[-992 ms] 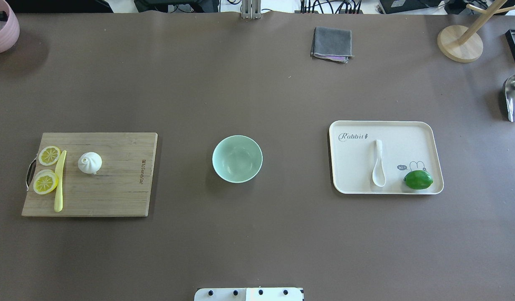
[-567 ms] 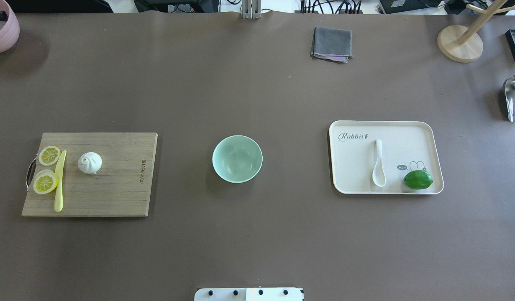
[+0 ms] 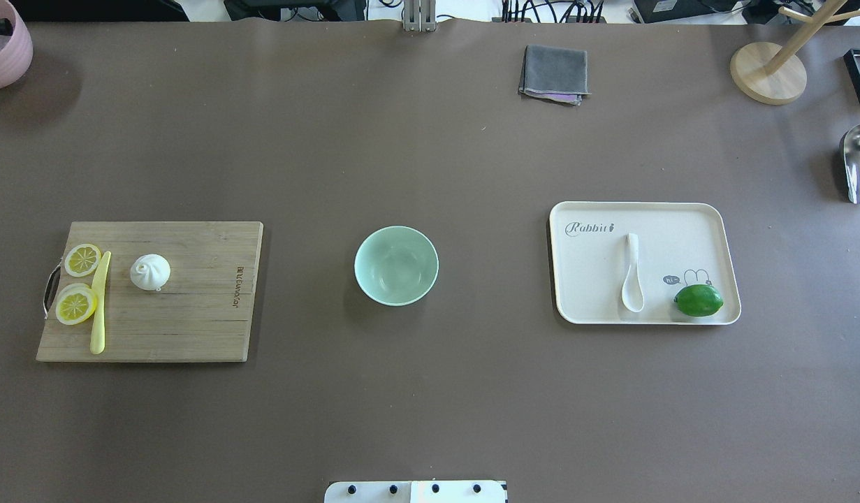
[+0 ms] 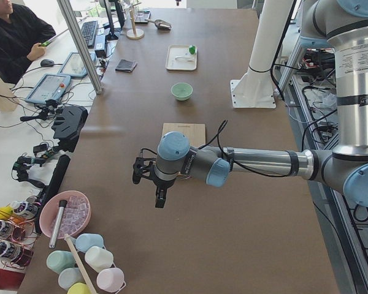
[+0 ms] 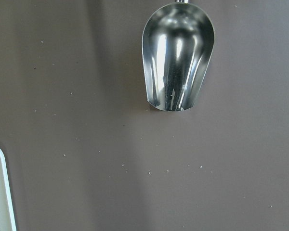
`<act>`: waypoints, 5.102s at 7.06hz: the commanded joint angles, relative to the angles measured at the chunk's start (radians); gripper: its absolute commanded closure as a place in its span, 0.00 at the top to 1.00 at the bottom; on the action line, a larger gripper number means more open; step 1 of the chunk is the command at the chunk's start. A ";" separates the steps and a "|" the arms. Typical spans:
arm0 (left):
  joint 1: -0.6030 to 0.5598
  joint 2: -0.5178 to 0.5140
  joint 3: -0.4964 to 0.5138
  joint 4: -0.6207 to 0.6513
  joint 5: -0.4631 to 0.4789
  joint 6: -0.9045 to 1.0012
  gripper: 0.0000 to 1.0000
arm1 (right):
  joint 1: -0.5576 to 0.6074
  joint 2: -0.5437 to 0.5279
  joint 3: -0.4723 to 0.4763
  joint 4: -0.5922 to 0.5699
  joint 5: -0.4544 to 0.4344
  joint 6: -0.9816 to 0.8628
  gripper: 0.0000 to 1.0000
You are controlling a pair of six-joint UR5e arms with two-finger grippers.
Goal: Put spoon and bun in bowl
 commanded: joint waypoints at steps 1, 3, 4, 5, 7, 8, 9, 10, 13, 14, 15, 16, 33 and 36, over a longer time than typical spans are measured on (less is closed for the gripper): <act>0.000 0.000 -0.003 0.000 -0.002 0.000 0.98 | -0.002 0.003 -0.001 0.000 -0.001 0.001 1.00; 0.000 -0.003 -0.002 0.000 0.000 0.000 0.98 | -0.004 0.003 0.000 0.000 0.001 0.002 1.00; 0.000 -0.004 -0.002 0.000 0.000 0.000 0.98 | -0.004 0.003 -0.001 0.000 -0.001 0.002 1.00; 0.000 -0.007 -0.003 0.000 0.000 0.000 0.98 | -0.005 0.003 -0.001 0.001 -0.001 0.002 1.00; 0.000 -0.010 -0.002 0.000 0.001 0.000 0.98 | -0.008 0.003 -0.003 0.001 -0.002 0.004 1.00; 0.001 -0.012 -0.002 0.000 0.003 0.000 0.98 | -0.010 0.003 -0.003 0.001 -0.002 0.002 1.00; 0.001 -0.013 -0.003 0.000 0.001 0.000 0.98 | -0.010 0.003 -0.006 0.001 -0.002 0.002 1.00; 0.001 -0.013 -0.003 0.000 0.001 0.000 0.98 | -0.010 0.003 -0.006 0.001 -0.002 0.002 1.00; 0.001 -0.013 -0.026 0.000 0.000 -0.002 0.98 | -0.025 0.003 0.003 0.005 -0.004 0.004 1.00; 0.007 -0.018 -0.033 0.000 0.000 -0.002 0.98 | -0.053 0.003 0.073 0.003 -0.004 0.019 1.00; 0.032 -0.038 -0.045 0.000 0.000 -0.008 0.98 | -0.130 0.009 0.162 0.005 -0.018 0.113 1.00; 0.053 -0.059 -0.049 -0.005 -0.002 -0.047 0.98 | -0.196 0.044 0.210 0.005 -0.031 0.170 1.00; 0.310 -0.196 0.078 -0.293 0.017 -0.267 0.98 | -0.815 0.187 0.043 0.428 -0.306 0.949 0.78; 0.310 -0.198 0.079 -0.293 0.015 -0.266 0.98 | -0.817 0.190 0.042 0.428 -0.308 0.949 0.77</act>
